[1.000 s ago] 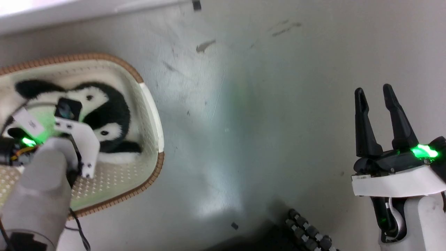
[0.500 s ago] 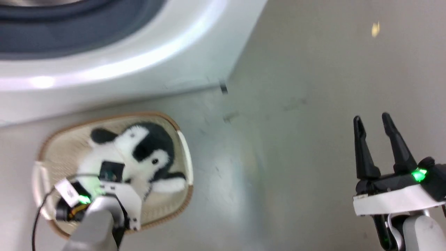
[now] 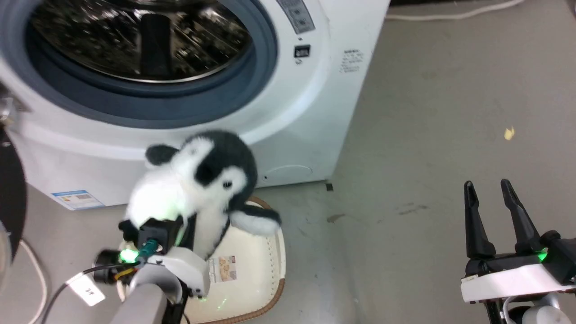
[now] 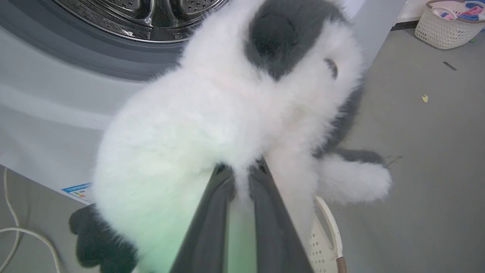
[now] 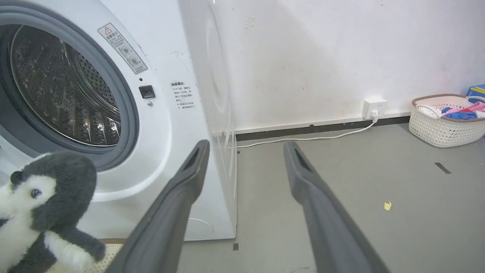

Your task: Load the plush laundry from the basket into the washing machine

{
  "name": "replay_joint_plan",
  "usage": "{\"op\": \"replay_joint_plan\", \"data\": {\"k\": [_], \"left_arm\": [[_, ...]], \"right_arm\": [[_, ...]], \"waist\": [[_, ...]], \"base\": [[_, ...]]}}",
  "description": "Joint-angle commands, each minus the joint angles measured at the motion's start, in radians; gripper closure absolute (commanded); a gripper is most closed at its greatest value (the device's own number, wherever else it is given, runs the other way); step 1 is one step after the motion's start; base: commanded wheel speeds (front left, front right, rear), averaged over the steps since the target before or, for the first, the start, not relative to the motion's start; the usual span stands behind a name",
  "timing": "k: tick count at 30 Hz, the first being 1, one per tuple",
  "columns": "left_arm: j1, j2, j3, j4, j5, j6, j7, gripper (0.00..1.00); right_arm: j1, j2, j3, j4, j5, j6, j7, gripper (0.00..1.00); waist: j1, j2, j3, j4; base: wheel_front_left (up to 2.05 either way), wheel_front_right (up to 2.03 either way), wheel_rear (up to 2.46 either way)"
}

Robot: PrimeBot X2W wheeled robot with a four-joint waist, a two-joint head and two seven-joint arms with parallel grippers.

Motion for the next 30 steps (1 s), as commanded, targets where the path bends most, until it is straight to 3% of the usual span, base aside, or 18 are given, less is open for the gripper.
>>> {"op": "replay_joint_plan", "data": {"k": [1, 2, 8, 12, 18, 23, 30], "left_arm": [[0.007, 0.010, 0.010, -0.031, 0.009, 0.009, -0.006, 1.00], [0.027, 0.021, 0.028, -0.128, 0.027, 0.020, -0.006, 1.00], [0.022, 0.064, 0.070, -0.321, 0.056, 0.028, -0.006, 1.00], [-0.028, 0.102, 0.093, -0.380, 0.058, 0.026, 0.002, 1.00], [-0.209, 0.194, 0.120, -0.469, 0.076, 0.001, 0.102, 1.00], [-0.403, 0.267, 0.126, -0.460, 0.094, -0.035, 0.227, 1.00], [-0.677, 0.360, 0.121, -0.304, 0.141, -0.076, 0.355, 1.00]], "right_arm": [[0.011, 0.000, -0.003, 0.000, 0.000, -0.001, -0.004, 0.00], [0.013, 0.000, -0.003, -0.002, 0.001, -0.001, -0.004, 0.00], [0.004, 0.000, 0.004, -0.016, 0.001, -0.001, -0.004, 0.00], [-0.008, 0.000, 0.013, -0.025, 0.003, -0.001, -0.004, 0.00], [-0.058, 0.000, 0.015, -0.041, 0.051, -0.001, -0.004, 0.00], [-0.110, 0.000, 0.026, -0.056, 0.100, -0.001, -0.004, 0.00], [-0.168, 0.000, 0.063, -0.087, 0.185, -0.001, -0.004, 0.00]], "waist": [[0.0003, 0.0000, -0.015, 0.015], [0.0003, 0.0000, -0.014, 0.015], [0.0003, 0.0000, 0.030, -0.003], [0.0003, 0.0000, 0.079, -0.020], [0.0003, 0.0000, 0.211, -0.071], [0.0003, 0.0000, 0.328, -0.128], [0.0003, 0.0000, 0.441, -0.202]], "base": [[0.00, 0.00, 0.00], [0.00, 0.00, 0.00], [0.00, 0.00, 0.00], [0.00, 0.00, 0.00], [0.00, 0.00, 0.00], [0.00, 0.00, 0.00], [0.00, 0.00, 0.00]]}}
